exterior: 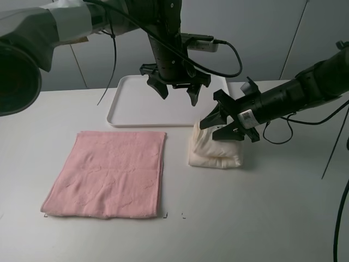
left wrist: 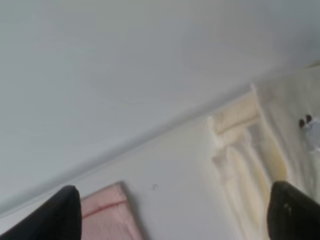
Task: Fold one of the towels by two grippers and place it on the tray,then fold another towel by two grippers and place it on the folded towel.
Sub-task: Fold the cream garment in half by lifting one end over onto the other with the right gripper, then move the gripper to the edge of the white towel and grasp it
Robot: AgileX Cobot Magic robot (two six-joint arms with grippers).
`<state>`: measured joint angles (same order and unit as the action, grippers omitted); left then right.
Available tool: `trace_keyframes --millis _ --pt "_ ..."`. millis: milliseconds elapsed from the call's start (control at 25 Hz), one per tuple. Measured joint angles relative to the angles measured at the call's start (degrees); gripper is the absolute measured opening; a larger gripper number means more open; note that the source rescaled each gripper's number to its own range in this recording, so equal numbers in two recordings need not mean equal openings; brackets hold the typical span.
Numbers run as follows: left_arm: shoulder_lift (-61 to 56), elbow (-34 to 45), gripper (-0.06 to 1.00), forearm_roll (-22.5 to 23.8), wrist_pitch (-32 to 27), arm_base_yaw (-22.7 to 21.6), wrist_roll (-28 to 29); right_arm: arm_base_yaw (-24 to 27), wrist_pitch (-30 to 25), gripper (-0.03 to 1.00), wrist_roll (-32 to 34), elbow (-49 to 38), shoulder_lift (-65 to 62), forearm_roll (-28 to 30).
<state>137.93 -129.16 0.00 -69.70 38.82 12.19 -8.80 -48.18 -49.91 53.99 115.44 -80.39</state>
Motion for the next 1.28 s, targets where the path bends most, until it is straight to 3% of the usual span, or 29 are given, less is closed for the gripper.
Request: trace_keyframes --millis 160,320,560,800,1280 --pt "0.00 0.00 0.95 0.00 0.00 -0.62 -0.39 0.56 -1.70 0.65 -0.62 0.00 -0.63 -0.12" --pt "0.00 0.00 0.95 0.32 0.00 -1.11 -1.17 5.01 -2.08 0.65 -0.67 0.32 -3.66 0.66" --pt "0.00 0.00 0.95 0.00 0.00 -1.11 -1.95 13.35 -1.83 0.65 4.30 0.54 -4.53 9.22" --pt "0.00 0.00 0.95 0.00 0.00 -1.11 -2.94 13.84 -1.41 0.65 6.16 0.54 -4.24 14.86" --pt "0.00 0.00 0.95 0.00 0.00 -1.11 -3.27 12.50 0.52 0.66 6.07 0.66 2.89 13.50"
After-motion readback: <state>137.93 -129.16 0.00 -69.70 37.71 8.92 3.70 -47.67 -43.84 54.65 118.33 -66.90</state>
